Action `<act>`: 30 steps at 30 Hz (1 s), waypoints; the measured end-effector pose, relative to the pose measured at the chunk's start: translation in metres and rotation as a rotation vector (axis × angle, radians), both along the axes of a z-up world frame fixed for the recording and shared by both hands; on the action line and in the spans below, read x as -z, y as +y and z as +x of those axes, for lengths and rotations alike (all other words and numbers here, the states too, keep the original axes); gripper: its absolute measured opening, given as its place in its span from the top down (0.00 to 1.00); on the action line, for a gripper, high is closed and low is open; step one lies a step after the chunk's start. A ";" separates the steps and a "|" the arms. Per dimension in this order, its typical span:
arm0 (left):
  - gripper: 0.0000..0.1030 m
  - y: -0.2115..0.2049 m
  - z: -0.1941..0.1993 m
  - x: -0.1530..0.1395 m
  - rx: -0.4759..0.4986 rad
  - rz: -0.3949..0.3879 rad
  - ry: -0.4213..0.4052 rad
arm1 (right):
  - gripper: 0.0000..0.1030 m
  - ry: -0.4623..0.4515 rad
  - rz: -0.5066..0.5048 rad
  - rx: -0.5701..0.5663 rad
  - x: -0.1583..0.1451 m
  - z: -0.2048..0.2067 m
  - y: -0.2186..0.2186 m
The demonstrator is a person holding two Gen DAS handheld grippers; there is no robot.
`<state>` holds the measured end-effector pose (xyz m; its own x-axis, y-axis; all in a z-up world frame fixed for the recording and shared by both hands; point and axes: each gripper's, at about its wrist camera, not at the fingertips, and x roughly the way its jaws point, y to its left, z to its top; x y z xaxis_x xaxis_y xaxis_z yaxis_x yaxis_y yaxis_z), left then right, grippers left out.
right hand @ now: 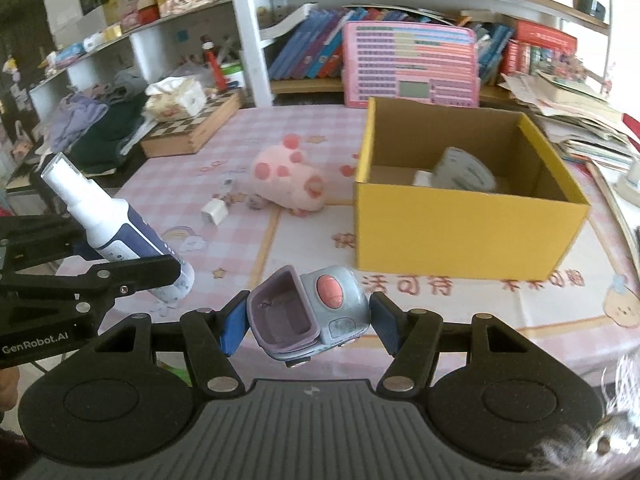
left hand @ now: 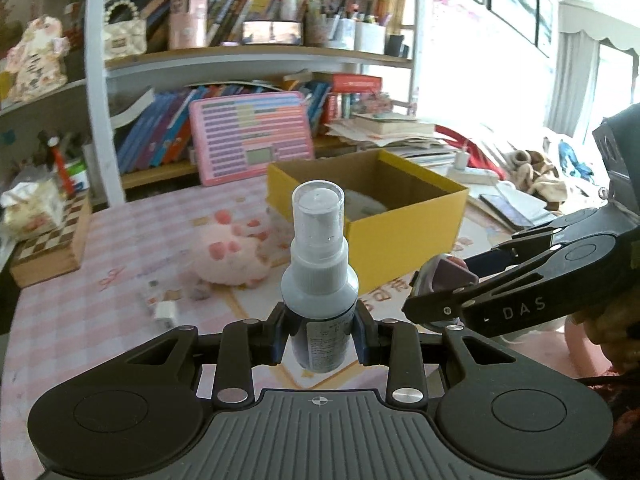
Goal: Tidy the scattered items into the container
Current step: 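Carry the toy car and spray bottle over the yellow box with both tools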
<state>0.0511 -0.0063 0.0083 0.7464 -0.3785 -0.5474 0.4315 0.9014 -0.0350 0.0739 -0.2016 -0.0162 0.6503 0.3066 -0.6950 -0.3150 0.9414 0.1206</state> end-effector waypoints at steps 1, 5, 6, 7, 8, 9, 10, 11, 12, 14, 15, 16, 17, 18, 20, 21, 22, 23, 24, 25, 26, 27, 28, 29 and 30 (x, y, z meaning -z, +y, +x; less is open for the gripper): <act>0.69 -0.004 0.001 0.000 0.010 -0.001 0.000 | 0.41 0.000 -0.001 0.011 0.000 -0.001 -0.005; 0.69 -0.020 0.006 0.000 0.046 -0.001 -0.004 | 0.41 0.003 -0.002 0.051 0.001 -0.002 -0.023; 0.69 -0.024 0.008 -0.001 0.053 -0.001 -0.005 | 0.41 0.005 -0.002 0.060 0.001 -0.002 -0.027; 0.69 -0.027 0.009 -0.001 0.060 -0.001 -0.005 | 0.41 0.007 -0.002 0.068 0.001 -0.001 -0.032; 0.69 -0.031 0.011 -0.001 0.066 0.000 -0.005 | 0.41 0.009 -0.001 0.076 0.002 -0.001 -0.036; 0.69 -0.036 0.013 -0.001 0.073 0.003 -0.005 | 0.41 0.010 0.000 0.083 0.001 0.000 -0.041; 0.69 -0.039 0.014 -0.002 0.079 0.004 -0.006 | 0.41 0.011 0.001 0.088 0.002 0.001 -0.045; 0.69 -0.043 0.016 -0.003 0.085 0.005 -0.007 | 0.41 0.011 0.002 0.095 0.002 0.002 -0.050; 0.69 -0.047 0.018 -0.003 0.092 0.006 -0.007 | 0.41 0.012 0.002 0.101 0.002 0.003 -0.054; 0.69 -0.055 0.022 -0.004 0.103 0.006 -0.007 | 0.41 0.017 0.003 0.111 0.003 0.005 -0.063; 0.69 -0.060 0.024 -0.004 0.110 0.006 -0.007 | 0.41 0.018 0.004 0.117 0.003 0.007 -0.067; 0.69 -0.064 0.026 -0.005 0.117 0.006 -0.007 | 0.41 0.018 0.005 0.123 0.003 0.008 -0.071; 0.69 -0.068 0.028 -0.005 0.124 0.006 -0.008 | 0.41 0.018 0.007 0.130 0.002 0.009 -0.076; 0.69 -0.072 0.030 -0.006 0.130 0.007 -0.010 | 0.41 0.017 0.009 0.136 0.002 0.010 -0.080; 0.69 -0.080 0.035 -0.008 0.143 0.004 -0.016 | 0.41 0.015 0.010 0.146 0.001 0.014 -0.088; 0.69 -0.084 0.037 -0.009 0.147 0.003 -0.020 | 0.41 0.014 0.011 0.149 0.000 0.016 -0.092; 0.69 -0.088 0.039 -0.010 0.150 0.001 -0.024 | 0.41 0.012 0.011 0.152 0.000 0.019 -0.096; 0.69 -0.091 0.041 -0.011 0.153 -0.001 -0.029 | 0.41 0.009 0.012 0.154 -0.001 0.021 -0.099; 0.69 -0.095 0.045 -0.012 0.155 -0.003 -0.034 | 0.41 0.004 0.013 0.156 -0.003 0.024 -0.103; 0.69 -0.099 0.048 -0.014 0.156 -0.005 -0.040 | 0.41 -0.001 0.015 0.158 -0.004 0.027 -0.107; 0.69 -0.102 0.051 -0.016 0.156 -0.007 -0.044 | 0.41 -0.006 0.018 0.159 -0.006 0.031 -0.111; 0.69 -0.105 0.055 -0.019 0.157 -0.009 -0.051 | 0.41 -0.013 0.021 0.159 -0.008 0.035 -0.114; 0.69 -0.108 0.059 -0.021 0.156 -0.008 -0.059 | 0.41 -0.022 0.024 0.157 -0.011 0.039 -0.118; 0.69 -0.112 0.062 -0.023 0.154 -0.007 -0.067 | 0.41 -0.031 0.024 0.154 -0.014 0.045 -0.121; 0.69 -0.115 0.067 -0.025 0.150 -0.007 -0.074 | 0.41 -0.041 0.024 0.149 -0.016 0.050 -0.124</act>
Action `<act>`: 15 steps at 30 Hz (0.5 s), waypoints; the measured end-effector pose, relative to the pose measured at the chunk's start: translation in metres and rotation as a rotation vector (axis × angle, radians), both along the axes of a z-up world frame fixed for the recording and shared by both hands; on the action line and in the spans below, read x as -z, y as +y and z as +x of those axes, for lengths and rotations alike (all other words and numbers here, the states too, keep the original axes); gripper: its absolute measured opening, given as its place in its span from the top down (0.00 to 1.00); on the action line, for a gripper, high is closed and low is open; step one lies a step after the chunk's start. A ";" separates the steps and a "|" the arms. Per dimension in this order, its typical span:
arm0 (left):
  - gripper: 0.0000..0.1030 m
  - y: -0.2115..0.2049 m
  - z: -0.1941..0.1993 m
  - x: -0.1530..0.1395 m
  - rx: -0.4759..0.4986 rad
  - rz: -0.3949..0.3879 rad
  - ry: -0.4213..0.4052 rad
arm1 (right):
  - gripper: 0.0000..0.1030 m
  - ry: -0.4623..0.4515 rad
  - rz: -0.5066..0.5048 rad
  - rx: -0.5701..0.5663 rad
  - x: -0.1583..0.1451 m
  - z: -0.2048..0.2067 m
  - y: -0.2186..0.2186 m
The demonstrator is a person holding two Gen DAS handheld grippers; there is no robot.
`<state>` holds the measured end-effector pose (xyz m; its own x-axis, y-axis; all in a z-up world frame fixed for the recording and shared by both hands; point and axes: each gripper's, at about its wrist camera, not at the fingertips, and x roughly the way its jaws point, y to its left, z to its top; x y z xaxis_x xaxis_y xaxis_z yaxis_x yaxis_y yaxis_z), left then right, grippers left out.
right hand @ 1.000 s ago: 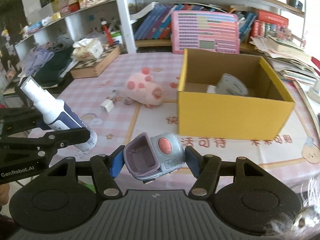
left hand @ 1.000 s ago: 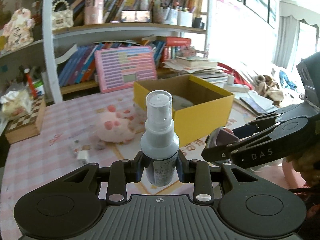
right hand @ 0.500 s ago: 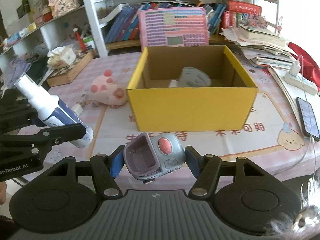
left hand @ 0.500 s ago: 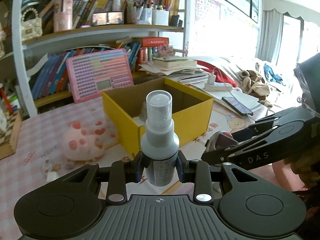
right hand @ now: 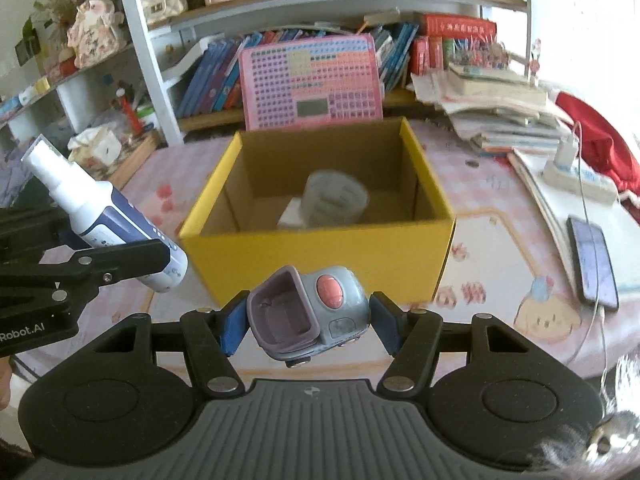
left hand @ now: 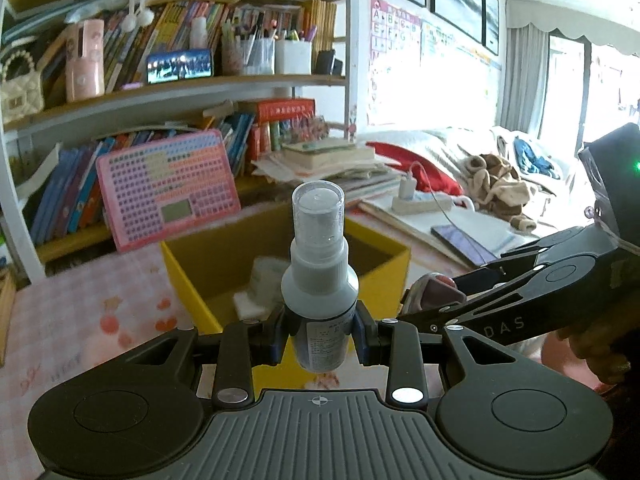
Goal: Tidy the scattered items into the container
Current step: 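Carry the toy car and spray bottle over the yellow box with both tools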
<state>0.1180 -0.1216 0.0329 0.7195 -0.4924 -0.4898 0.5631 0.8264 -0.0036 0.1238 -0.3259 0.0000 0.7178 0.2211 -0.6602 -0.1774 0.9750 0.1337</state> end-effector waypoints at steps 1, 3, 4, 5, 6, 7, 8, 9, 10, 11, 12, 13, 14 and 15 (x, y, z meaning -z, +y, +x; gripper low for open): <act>0.69 -0.003 0.004 -0.002 -0.003 -0.001 -0.006 | 0.41 -0.009 0.000 -0.005 -0.002 0.005 -0.003; 0.69 -0.008 0.014 -0.005 -0.012 0.002 -0.019 | 0.41 -0.030 0.001 -0.019 -0.007 0.016 -0.007; 0.69 -0.011 0.018 -0.006 -0.017 0.004 -0.024 | 0.41 -0.040 0.002 -0.028 -0.010 0.022 -0.010; 0.69 -0.013 0.022 -0.008 -0.022 0.006 -0.029 | 0.41 -0.051 0.002 -0.036 -0.012 0.028 -0.012; 0.69 -0.016 0.028 -0.009 -0.028 0.007 -0.032 | 0.41 -0.061 0.001 -0.044 -0.014 0.034 -0.014; 0.69 -0.017 0.031 -0.010 -0.034 0.009 -0.036 | 0.41 -0.073 -0.001 -0.052 -0.016 0.039 -0.016; 0.69 -0.019 0.035 -0.011 -0.041 0.011 -0.039 | 0.41 -0.083 -0.004 -0.062 -0.018 0.044 -0.018; 0.69 -0.021 0.040 -0.011 -0.048 0.011 -0.039 | 0.41 -0.093 -0.009 -0.074 -0.019 0.050 -0.019; 0.69 -0.022 0.044 -0.011 -0.055 0.011 -0.038 | 0.41 -0.103 -0.019 -0.088 -0.020 0.057 -0.020; 0.69 -0.024 0.049 -0.011 -0.062 0.013 -0.036 | 0.41 -0.111 -0.030 -0.100 -0.021 0.063 -0.021; 0.69 -0.026 0.055 -0.010 -0.068 0.015 -0.031 | 0.41 -0.119 -0.044 -0.115 -0.020 0.069 -0.021; 0.69 -0.029 0.060 -0.008 -0.076 0.016 -0.024 | 0.41 -0.125 -0.062 -0.133 -0.019 0.076 -0.022; 0.69 -0.030 0.065 -0.006 -0.082 0.018 -0.016 | 0.41 -0.126 -0.078 -0.151 -0.018 0.083 -0.022; 0.69 -0.032 0.071 -0.003 -0.089 0.022 -0.004 | 0.41 -0.123 -0.096 -0.173 -0.015 0.091 -0.022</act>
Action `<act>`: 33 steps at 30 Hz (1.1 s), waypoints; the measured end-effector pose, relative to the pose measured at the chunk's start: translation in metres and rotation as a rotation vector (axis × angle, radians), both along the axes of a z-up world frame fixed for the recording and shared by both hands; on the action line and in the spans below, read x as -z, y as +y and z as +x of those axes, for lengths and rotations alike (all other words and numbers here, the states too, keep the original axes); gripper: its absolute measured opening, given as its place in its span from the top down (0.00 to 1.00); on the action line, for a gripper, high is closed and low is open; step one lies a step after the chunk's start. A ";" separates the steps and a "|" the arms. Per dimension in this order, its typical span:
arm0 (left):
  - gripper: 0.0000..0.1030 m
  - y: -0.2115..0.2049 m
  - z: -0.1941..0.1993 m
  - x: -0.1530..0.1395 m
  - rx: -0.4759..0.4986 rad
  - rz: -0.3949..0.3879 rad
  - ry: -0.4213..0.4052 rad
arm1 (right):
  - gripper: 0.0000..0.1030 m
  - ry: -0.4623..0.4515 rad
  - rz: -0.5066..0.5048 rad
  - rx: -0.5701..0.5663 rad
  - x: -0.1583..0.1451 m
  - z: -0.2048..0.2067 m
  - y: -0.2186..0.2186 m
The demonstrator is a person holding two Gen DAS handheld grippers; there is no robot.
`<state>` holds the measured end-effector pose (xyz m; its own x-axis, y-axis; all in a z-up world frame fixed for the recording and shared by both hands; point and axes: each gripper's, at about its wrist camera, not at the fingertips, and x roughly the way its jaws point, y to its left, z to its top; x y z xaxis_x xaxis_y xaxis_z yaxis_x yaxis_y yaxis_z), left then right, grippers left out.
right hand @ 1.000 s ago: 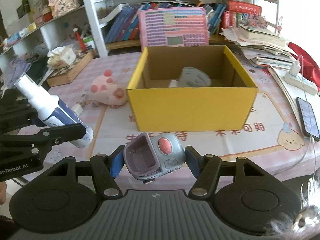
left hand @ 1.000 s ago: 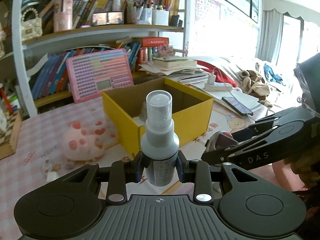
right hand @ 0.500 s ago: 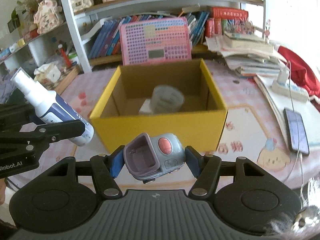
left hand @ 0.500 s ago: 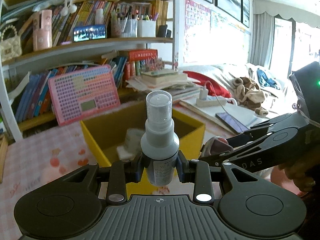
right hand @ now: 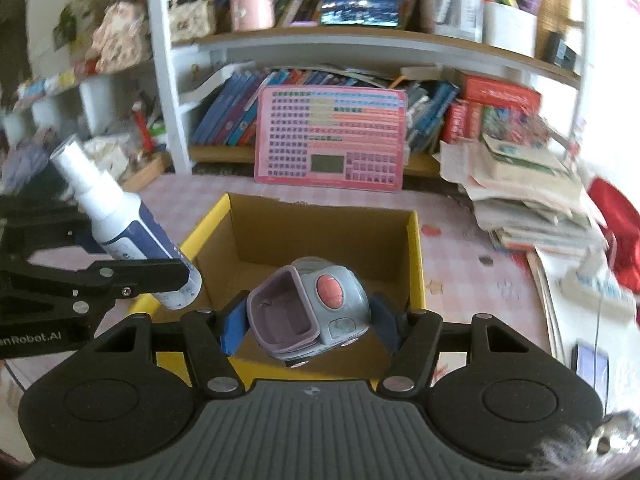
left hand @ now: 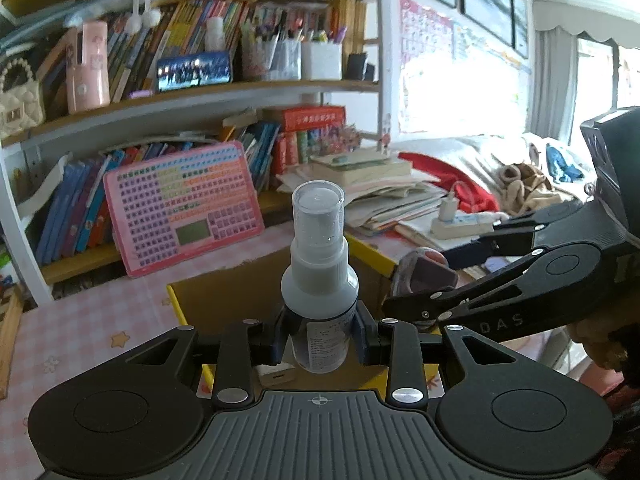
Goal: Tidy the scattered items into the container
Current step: 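Carry the toy car and spray bottle over the yellow box with both tools, then lower into the box and open the right tool on the car while the left releases the bottle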
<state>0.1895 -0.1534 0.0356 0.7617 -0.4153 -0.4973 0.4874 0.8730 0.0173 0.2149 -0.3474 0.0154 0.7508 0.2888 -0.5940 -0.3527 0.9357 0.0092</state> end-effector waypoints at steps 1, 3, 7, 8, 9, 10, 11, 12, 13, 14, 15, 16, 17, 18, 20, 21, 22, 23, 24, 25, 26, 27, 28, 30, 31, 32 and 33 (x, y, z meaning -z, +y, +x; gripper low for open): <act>0.69 -0.001 0.006 0.003 -0.007 0.005 0.011 | 0.41 0.006 -0.015 -0.020 0.003 0.008 0.000; 0.69 -0.006 0.018 0.011 -0.016 0.021 0.038 | 0.41 0.026 -0.050 -0.070 0.011 0.024 0.003; 0.69 -0.012 0.036 0.025 -0.041 0.058 0.075 | 0.41 0.062 -0.116 -0.160 0.027 0.051 0.010; 0.69 -0.013 0.040 0.028 -0.051 0.060 0.085 | 0.41 0.071 -0.127 -0.180 0.031 0.057 0.012; 0.69 -0.012 0.043 0.032 -0.061 0.056 0.100 | 0.41 0.081 -0.137 -0.197 0.036 0.062 0.013; 0.69 -0.012 0.047 0.036 -0.072 0.052 0.116 | 0.41 0.094 -0.146 -0.213 0.040 0.067 0.015; 0.69 -0.011 0.051 0.040 -0.082 0.052 0.134 | 0.41 0.107 -0.153 -0.227 0.044 0.072 0.016; 0.69 -0.011 0.055 0.044 -0.091 0.056 0.152 | 0.41 0.120 -0.160 -0.240 0.047 0.076 0.018; 0.69 -0.011 0.058 0.047 -0.098 0.062 0.165 | 0.41 0.134 -0.168 -0.254 0.051 0.079 0.019; 0.69 -0.012 0.059 0.050 -0.101 0.069 0.176 | 0.41 0.147 -0.175 -0.268 0.054 0.082 0.020; 0.69 -0.013 0.061 0.053 -0.103 0.075 0.185 | 0.41 0.158 -0.181 -0.280 0.057 0.085 0.021; 0.69 -0.014 0.062 0.055 -0.105 0.080 0.193 | 0.41 0.169 -0.187 -0.291 0.059 0.088 0.021; 0.69 -0.015 0.064 0.057 -0.106 0.086 0.202 | 0.41 0.182 -0.190 -0.301 0.061 0.091 0.022; 0.69 -0.017 0.066 0.059 -0.108 0.092 0.210 | 0.41 0.193 -0.187 -0.305 0.063 0.093 0.022; 0.69 -0.019 0.068 0.063 -0.111 0.105 0.226 | 0.41 0.213 -0.196 -0.316 0.068 0.099 0.023; 0.69 -0.020 0.069 0.065 -0.114 0.108 0.238 | 0.41 0.218 -0.201 -0.322 0.070 0.101 0.024; 0.69 -0.020 0.071 0.067 -0.115 0.107 0.251 | 0.40 0.226 -0.203 -0.328 0.072 0.103 0.024; 0.69 -0.019 0.072 0.068 -0.116 0.101 0.259 | 0.40 0.235 -0.203 -0.334 0.073 0.105 0.024; 0.69 -0.020 0.073 0.068 -0.116 0.100 0.262 | 0.40 0.241 -0.204 -0.341 0.075 0.106 0.024; 0.69 -0.021 0.073 0.069 -0.117 0.103 0.264 | 0.40 0.245 -0.207 -0.346 0.075 0.107 0.025; 0.69 -0.021 0.074 0.069 -0.118 0.103 0.266 | 0.40 0.247 -0.213 -0.350 0.075 0.108 0.025; 0.69 -0.021 0.075 0.069 -0.119 0.103 0.268 | 0.40 0.251 -0.218 -0.354 0.076 0.109 0.025; 0.69 -0.022 0.075 0.070 -0.120 0.104 0.270 | 0.40 0.257 -0.218 -0.355 0.076 0.110 0.025; 0.69 -0.022 0.074 0.070 -0.123 0.105 0.270 | 0.40 0.264 -0.220 -0.358 0.076 0.111 0.025; 0.69 -0.021 0.074 0.070 -0.124 0.105 0.270 | 0.40 0.264 -0.220 -0.358 0.076 0.111 0.024; 0.69 -0.021 0.075 0.070 -0.124 0.104 0.270 | 0.40 0.264 -0.219 -0.358 0.075 0.111 0.024; 0.69 -0.021 0.074 0.070 -0.126 0.103 0.270 | 0.40 0.264 -0.218 -0.358 0.075 0.111 0.024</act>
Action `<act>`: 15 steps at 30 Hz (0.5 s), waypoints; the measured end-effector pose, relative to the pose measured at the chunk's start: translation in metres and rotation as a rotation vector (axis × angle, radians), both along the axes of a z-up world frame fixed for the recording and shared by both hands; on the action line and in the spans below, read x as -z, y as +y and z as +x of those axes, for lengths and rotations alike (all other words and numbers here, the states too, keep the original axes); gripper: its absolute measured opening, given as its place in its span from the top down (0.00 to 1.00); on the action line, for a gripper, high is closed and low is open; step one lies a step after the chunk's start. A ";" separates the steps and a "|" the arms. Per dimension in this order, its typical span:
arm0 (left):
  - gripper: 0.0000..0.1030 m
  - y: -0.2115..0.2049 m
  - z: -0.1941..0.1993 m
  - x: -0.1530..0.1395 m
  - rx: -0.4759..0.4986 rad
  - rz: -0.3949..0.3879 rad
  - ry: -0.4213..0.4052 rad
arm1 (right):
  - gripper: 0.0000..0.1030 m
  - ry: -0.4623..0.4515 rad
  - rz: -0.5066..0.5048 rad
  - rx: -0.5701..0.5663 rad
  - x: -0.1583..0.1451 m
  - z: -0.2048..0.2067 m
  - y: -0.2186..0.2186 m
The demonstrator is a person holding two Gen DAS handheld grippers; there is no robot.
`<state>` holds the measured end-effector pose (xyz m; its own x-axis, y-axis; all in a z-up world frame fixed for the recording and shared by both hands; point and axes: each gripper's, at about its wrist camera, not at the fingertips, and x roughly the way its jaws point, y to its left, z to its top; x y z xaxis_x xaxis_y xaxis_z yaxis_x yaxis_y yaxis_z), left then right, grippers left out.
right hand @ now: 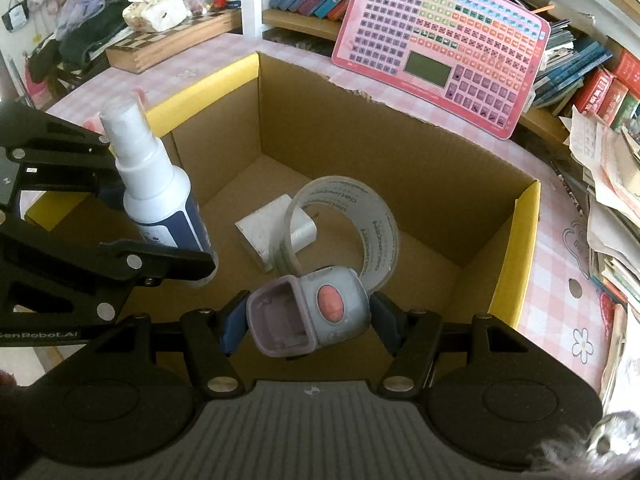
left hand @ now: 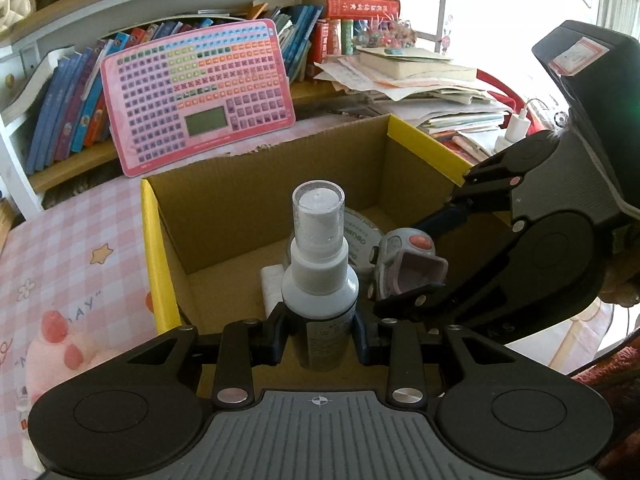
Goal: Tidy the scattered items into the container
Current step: 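Lower into the box and open the right tool on the car while the left releases the bottle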
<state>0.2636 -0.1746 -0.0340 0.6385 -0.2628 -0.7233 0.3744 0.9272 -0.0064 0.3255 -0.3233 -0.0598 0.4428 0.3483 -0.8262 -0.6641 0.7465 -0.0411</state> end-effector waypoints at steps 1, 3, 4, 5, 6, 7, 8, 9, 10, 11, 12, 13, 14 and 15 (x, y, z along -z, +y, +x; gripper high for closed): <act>0.69 0.000 0.000 0.000 -0.002 0.000 0.000 | 0.40 0.000 -0.001 0.000 0.000 0.000 0.000; 0.68 0.000 0.000 -0.001 -0.008 -0.001 0.000 | 0.40 -0.002 0.001 0.003 0.000 -0.001 0.000; 0.67 0.000 -0.001 -0.002 -0.011 0.000 -0.004 | 0.40 -0.004 0.004 0.003 -0.001 -0.002 0.000; 0.62 0.001 -0.002 -0.003 -0.016 -0.002 -0.013 | 0.40 -0.004 0.009 0.004 -0.001 -0.002 -0.001; 0.54 0.002 -0.004 -0.006 -0.023 -0.005 -0.024 | 0.40 -0.005 0.013 0.006 -0.002 -0.003 -0.002; 0.50 0.004 -0.005 -0.008 -0.030 -0.008 -0.034 | 0.40 -0.006 0.015 0.008 -0.002 -0.003 -0.002; 0.40 0.006 -0.006 -0.011 -0.035 -0.014 -0.044 | 0.40 -0.009 0.020 0.012 -0.004 -0.004 -0.003; 0.35 0.009 -0.008 -0.014 -0.043 -0.023 -0.056 | 0.39 -0.014 0.028 0.016 -0.006 -0.005 -0.004; 0.27 0.011 -0.011 -0.018 -0.053 -0.031 -0.072 | 0.35 -0.019 0.037 0.020 -0.009 -0.007 -0.005; 0.21 0.013 -0.013 -0.021 -0.059 -0.035 -0.086 | 0.29 -0.029 0.048 0.028 -0.013 -0.009 -0.007; 0.19 0.015 -0.016 -0.024 -0.064 -0.037 -0.101 | 0.28 -0.042 0.064 0.036 -0.017 -0.011 -0.009; 0.19 0.015 -0.019 -0.028 -0.068 -0.035 -0.118 | 0.28 -0.052 0.079 0.043 -0.021 -0.013 -0.010; 0.19 0.015 -0.021 -0.030 -0.071 -0.034 -0.129 | 0.28 -0.065 0.094 0.053 -0.026 -0.016 -0.012; 0.19 0.016 -0.024 -0.033 -0.074 -0.034 -0.141 | 0.28 -0.080 0.106 0.066 -0.030 -0.018 -0.014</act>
